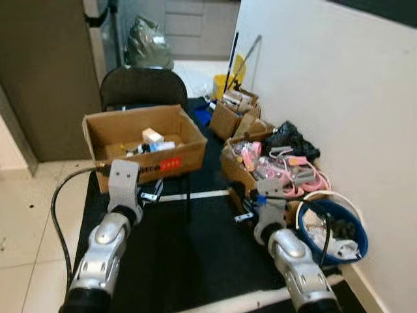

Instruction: Picking trash to rubbish bin

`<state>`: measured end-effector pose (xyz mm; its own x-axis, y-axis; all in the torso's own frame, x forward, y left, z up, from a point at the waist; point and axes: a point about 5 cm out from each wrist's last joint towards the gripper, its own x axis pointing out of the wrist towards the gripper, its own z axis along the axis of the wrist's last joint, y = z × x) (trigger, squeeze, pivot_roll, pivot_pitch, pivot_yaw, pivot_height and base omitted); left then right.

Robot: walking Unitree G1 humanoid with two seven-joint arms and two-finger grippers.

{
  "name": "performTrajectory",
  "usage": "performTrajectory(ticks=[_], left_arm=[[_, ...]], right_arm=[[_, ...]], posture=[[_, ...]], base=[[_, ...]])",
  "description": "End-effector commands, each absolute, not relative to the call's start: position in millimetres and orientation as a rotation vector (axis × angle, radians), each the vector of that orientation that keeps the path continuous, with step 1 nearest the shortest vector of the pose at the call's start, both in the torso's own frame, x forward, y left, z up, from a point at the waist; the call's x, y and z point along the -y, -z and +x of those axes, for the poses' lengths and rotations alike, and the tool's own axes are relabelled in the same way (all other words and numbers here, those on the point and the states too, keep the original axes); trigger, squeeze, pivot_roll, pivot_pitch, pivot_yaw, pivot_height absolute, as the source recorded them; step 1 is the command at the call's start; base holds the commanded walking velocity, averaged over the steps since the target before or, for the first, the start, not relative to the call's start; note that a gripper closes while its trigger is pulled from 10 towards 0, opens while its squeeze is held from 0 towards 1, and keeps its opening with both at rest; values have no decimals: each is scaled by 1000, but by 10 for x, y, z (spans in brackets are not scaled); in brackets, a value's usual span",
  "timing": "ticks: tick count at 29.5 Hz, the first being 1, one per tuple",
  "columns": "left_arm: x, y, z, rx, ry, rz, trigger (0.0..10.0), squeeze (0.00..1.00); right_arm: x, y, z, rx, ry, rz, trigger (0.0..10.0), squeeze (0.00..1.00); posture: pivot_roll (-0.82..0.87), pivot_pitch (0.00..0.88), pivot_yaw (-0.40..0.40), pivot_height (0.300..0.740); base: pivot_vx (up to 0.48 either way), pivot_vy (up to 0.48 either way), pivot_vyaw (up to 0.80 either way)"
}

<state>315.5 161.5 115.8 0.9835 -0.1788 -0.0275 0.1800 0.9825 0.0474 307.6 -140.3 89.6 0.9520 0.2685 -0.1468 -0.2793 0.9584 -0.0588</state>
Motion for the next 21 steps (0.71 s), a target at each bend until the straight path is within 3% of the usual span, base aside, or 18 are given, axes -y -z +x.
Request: performTrajectory(ticks=[1,21], left_arm=[[-1584,-1127,3151,-36,188,63,10000,0],[-1563,-1067,3161,-78,204,88,10000,0]], right_arm=[[1435,-842,3060,-156,-274,-88,10000,0],[1449,-787,3046,-163,-264,-121,10000,0]], posture=[[-56,17,-56,740],[-58,30,-56,740]], base=[[412,0,0],[415,0,0]])
